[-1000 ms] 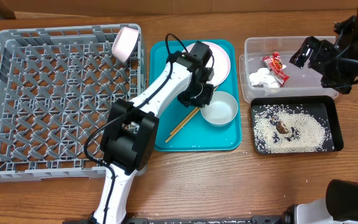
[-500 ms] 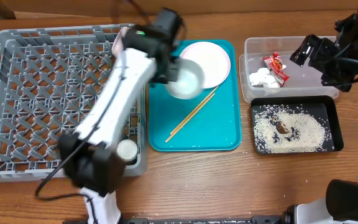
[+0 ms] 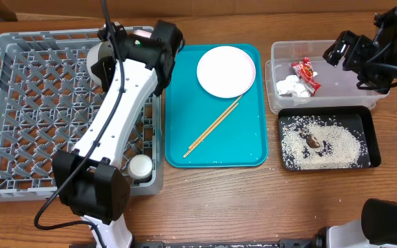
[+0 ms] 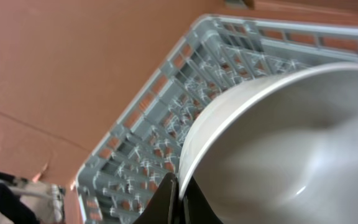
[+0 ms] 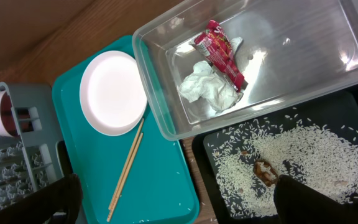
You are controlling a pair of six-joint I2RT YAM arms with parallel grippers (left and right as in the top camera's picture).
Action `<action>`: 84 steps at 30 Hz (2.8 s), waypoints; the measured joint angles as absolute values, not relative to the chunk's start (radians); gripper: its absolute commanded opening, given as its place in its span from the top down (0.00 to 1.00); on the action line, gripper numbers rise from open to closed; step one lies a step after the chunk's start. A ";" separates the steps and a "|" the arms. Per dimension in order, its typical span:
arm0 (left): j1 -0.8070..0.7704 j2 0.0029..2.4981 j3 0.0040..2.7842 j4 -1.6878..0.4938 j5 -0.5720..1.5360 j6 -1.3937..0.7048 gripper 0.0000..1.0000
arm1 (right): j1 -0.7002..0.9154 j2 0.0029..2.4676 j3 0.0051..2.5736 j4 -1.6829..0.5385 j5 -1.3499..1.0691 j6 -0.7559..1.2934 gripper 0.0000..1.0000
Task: Sort waste into correct bins and load items into the dishwasher
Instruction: 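Lift the grey-green bowl and place it in the dish rack, then move the left gripper to the white plate and grasp its edge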
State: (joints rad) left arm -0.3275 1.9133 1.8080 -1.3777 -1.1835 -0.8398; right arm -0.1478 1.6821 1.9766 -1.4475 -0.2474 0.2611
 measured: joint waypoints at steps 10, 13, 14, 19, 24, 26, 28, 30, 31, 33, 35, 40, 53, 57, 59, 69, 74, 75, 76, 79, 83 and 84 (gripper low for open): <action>-0.345 1.923 1.485 -1.134 -1.395 -0.876 0.96 | -0.148 1.682 1.977 -1.446 -0.248 0.262 0.00; -0.369 1.925 1.452 -1.087 -1.435 -0.881 0.96 | -0.148 1.682 1.977 -1.445 -0.247 0.262 0.00; -0.376 1.925 1.449 -1.075 -1.444 -0.882 0.96 | -0.148 1.682 1.977 -1.445 -0.247 0.262 0.00; -0.393 1.925 1.448 -1.056 -1.456 -0.884 0.96 | -0.148 1.682 1.977 -1.445 -0.247 0.262 0.00; -0.393 1.933 1.448 -1.050 -1.456 -0.881 0.96 | -0.148 1.682 1.977 -1.451 -0.248 0.261 0.00; -0.393 1.948 1.448 -1.050 -1.455 -0.881 0.96 | -0.148 1.682 1.977 -1.451 -0.248 0.261 0.00; -0.393 1.967 1.448 -1.050 -1.455 -0.881 0.96 | -0.148 1.682 1.977 -1.450 -0.247 0.262 0.00; -0.393 1.987 1.448 -1.050 -1.455 -0.881 0.96 | -0.148 1.682 1.977 -1.450 -0.247 0.261 0.00; -0.393 1.998 1.448 -1.050 -1.455 -0.881 0.96 | -0.148 1.682 1.977 -1.451 -0.247 0.261 0.00; -0.393 2.014 1.448 -1.050 -1.456 -0.881 0.96 | -0.148 1.682 1.977 -1.450 -0.247 0.262 0.00; -0.393 2.017 1.448 -1.048 -1.459 -0.881 0.96 | -0.148 1.682 1.977 -1.451 -0.248 0.261 0.00; -0.393 2.017 1.448 -1.042 -1.459 -0.881 0.96 | -0.148 1.682 1.977 -1.451 -0.247 0.262 0.00; -0.444 2.018 1.446 -1.040 -1.305 -0.836 0.18 | -0.148 1.682 1.977 -1.447 -0.247 0.261 0.00; -0.466 2.019 1.446 -1.043 -1.275 -0.833 0.10 | -0.148 1.682 1.977 -1.447 -0.247 0.262 0.00; -0.474 2.019 1.446 -1.045 -1.259 -0.831 0.06 | -0.148 1.682 1.977 -1.448 -0.247 0.262 0.00; -0.478 2.024 1.539 -1.181 -1.081 -0.828 0.00 | -0.148 1.682 1.977 -1.448 -0.248 0.262 0.00; -0.478 2.031 1.772 -1.253 -0.908 -0.727 0.00 | -0.148 1.682 1.977 -1.448 -0.247 0.261 0.00; -0.478 2.031 1.826 -1.258 -0.868 -0.691 0.00 | -0.148 1.682 1.977 -1.447 -0.247 0.262 0.00; -0.478 2.031 1.879 -1.257 -0.825 -0.654 0.00 | -0.148 1.682 1.977 -1.447 -0.247 0.262 0.00; -0.478 2.031 2.019 -1.252 -0.648 -0.540 0.00 | -0.148 1.682 1.977 -1.447 -0.247 0.262 0.00; -0.472 2.031 2.103 -1.163 -0.347 -0.409 0.00 | -0.148 1.682 1.977 -1.448 -0.247 0.262 0.00; -0.471 2.031 2.107 -1.130 -0.280 -0.385 0.00 | -0.148 1.682 1.977 -1.447 -0.247 0.262 0.00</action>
